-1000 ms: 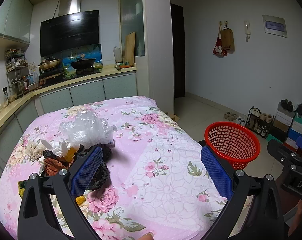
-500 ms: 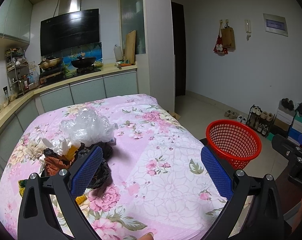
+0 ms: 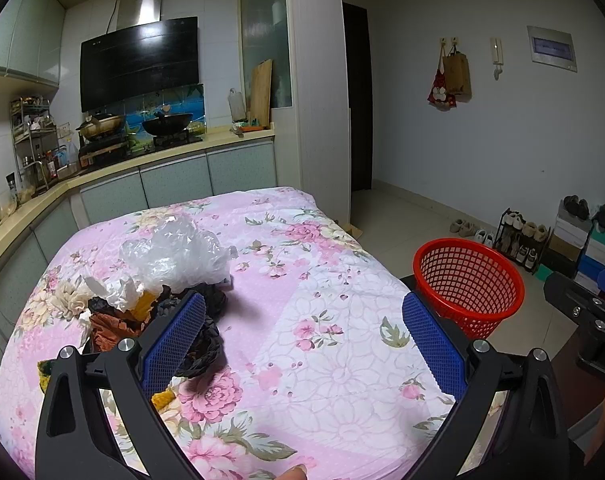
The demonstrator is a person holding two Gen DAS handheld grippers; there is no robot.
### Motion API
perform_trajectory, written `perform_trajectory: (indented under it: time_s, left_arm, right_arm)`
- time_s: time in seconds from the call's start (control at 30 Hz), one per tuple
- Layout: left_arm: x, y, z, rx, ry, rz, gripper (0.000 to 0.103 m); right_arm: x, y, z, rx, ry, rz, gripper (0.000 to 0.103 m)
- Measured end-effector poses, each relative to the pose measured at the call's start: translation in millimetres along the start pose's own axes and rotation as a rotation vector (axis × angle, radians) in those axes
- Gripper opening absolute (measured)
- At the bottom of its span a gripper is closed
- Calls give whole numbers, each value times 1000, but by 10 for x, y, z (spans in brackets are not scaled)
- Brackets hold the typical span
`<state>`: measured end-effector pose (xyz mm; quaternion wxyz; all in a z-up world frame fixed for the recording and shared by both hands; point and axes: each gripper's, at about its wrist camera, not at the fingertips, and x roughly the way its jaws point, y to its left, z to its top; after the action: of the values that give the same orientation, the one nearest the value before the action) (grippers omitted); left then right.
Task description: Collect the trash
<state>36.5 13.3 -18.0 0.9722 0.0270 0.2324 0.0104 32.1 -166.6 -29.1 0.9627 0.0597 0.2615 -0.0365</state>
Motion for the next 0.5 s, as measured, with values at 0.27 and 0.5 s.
perform_trajectory:
  time_s: [0.27, 0.5]
  left_arm:
    - [18, 80, -24, -4, 9, 10, 96]
    - [60, 206, -60, -11, 43, 39, 96]
  right_arm:
    - [31, 30, -30, -7, 15, 5, 97]
    - [139, 158, -40, -45, 48, 30, 97]
